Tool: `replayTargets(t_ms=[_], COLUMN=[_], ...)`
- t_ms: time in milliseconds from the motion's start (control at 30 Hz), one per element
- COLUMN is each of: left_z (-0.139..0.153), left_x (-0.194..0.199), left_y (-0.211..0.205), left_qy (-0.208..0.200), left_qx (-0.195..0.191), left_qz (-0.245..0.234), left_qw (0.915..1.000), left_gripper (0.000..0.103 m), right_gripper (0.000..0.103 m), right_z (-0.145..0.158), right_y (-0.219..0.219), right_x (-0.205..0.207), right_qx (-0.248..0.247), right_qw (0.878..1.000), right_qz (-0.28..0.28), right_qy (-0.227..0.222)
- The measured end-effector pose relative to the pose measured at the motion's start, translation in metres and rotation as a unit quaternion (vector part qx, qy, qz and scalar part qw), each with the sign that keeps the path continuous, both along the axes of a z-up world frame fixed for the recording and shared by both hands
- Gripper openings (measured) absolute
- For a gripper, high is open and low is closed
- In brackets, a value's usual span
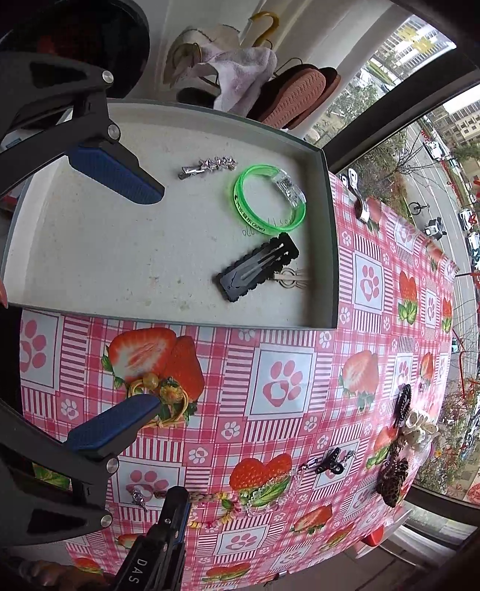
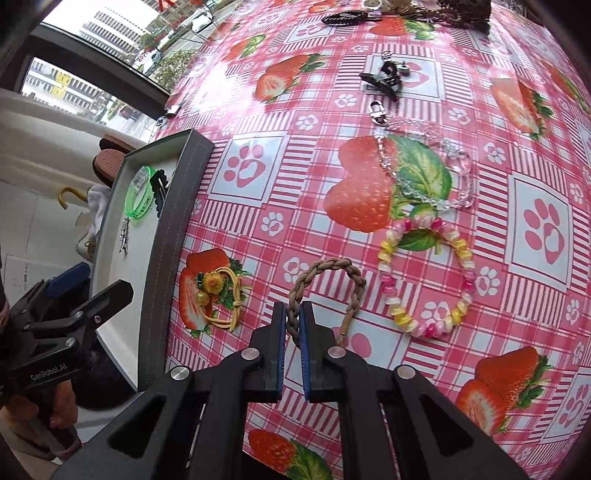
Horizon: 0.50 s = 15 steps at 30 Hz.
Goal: Organize jewelry
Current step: 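Carry the braided tie with the right tool while the left tool grasps the pink-yellow beaded bracelet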
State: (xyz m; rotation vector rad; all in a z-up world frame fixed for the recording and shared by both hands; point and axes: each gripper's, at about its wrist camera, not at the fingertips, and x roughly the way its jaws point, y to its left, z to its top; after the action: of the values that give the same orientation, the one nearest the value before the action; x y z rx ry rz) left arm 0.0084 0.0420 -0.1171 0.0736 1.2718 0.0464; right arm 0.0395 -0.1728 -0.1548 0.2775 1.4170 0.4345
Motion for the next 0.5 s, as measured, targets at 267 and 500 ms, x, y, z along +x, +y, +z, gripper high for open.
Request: replayTargets(t_ms=[267, 500], left_z=[-0.006, -0.022], left_x=[0.021, 0.036], left_y=[-0.055, -0.086], left_qy=[0.014, 0.035], left_qx=[-0.049, -0.061], left_qz=[-0.046, -0.059], left_qw=[0.9976, 0.9958], left_gripper=[0.103, 0.103], right_gripper=[0.008, 0.024], right_z=[0.02, 0.008], right_y=[-0.065, -0.097], right_x=[0.002, 0.0], right_qx=[-0.032, -0.065], right_qw=[0.996, 0.992], right_qz=[-0.082, -0.112], right_qy=[-0.023, -0.004])
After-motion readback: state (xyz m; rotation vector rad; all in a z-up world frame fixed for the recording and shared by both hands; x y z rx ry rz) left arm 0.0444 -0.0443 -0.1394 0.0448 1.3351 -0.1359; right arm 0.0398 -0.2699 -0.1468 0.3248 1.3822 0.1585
